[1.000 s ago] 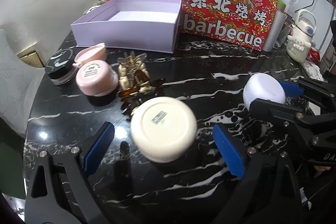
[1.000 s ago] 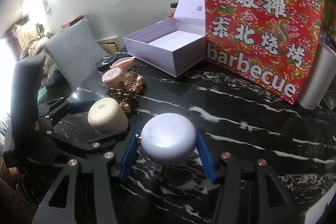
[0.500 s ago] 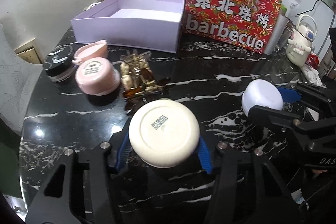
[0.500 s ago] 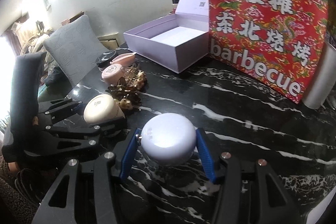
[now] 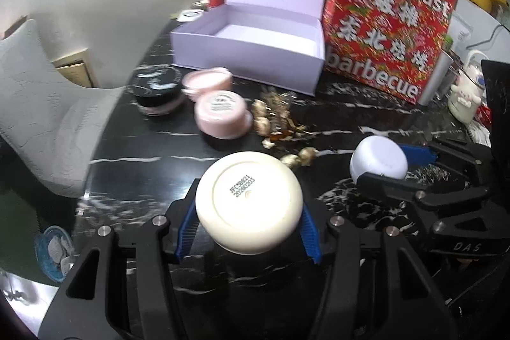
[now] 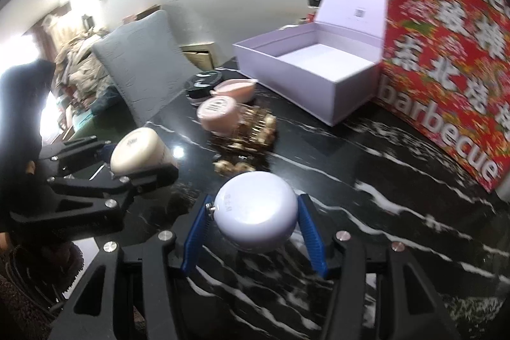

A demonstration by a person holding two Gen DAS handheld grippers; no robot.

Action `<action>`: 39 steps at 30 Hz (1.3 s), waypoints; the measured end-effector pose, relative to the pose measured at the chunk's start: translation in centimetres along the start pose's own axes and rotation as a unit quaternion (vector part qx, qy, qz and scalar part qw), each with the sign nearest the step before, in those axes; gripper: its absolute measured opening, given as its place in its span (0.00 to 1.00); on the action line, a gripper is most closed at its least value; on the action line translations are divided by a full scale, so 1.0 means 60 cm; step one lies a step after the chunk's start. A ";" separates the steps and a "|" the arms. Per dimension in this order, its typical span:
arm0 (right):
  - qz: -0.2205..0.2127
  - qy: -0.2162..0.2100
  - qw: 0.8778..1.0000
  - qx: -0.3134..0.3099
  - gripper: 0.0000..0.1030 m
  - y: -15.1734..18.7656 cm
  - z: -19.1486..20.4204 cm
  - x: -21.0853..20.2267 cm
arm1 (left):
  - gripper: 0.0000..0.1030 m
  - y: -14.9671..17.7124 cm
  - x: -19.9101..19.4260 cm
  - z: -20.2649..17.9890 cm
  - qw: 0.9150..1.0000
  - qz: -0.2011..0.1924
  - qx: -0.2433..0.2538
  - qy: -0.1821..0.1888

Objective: Organize objects
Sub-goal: 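Carry the cream jar and white compact with both grippers into the lavender box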

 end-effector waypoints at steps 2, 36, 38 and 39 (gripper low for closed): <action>-0.003 -0.009 1.000 -0.012 0.54 -0.007 0.016 0.001 | 0.51 -0.001 -0.014 0.011 1.000 -0.004 -0.006 -0.011; -0.045 -0.007 0.997 -0.061 0.54 -0.224 0.012 0.067 | 0.51 -0.193 -0.002 0.079 0.998 -0.041 0.019 -0.030; -0.042 -0.001 0.997 -0.058 0.54 -0.236 0.001 0.082 | 0.51 -0.206 0.014 0.082 0.999 -0.039 0.024 -0.027; -0.041 0.002 0.998 -0.057 0.54 -0.242 -0.004 0.089 | 0.51 -0.216 0.025 0.084 0.999 -0.037 0.026 -0.026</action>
Point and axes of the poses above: each gripper's, at about its wrist camera, not at the fingertips, and x roughly the way its jaws point, z to its left, y to its underside, the point moved 5 cm from there along x, roughly the way its jaws point, and after that the axes turned 13 degrees about y, right-handed, at the moved point
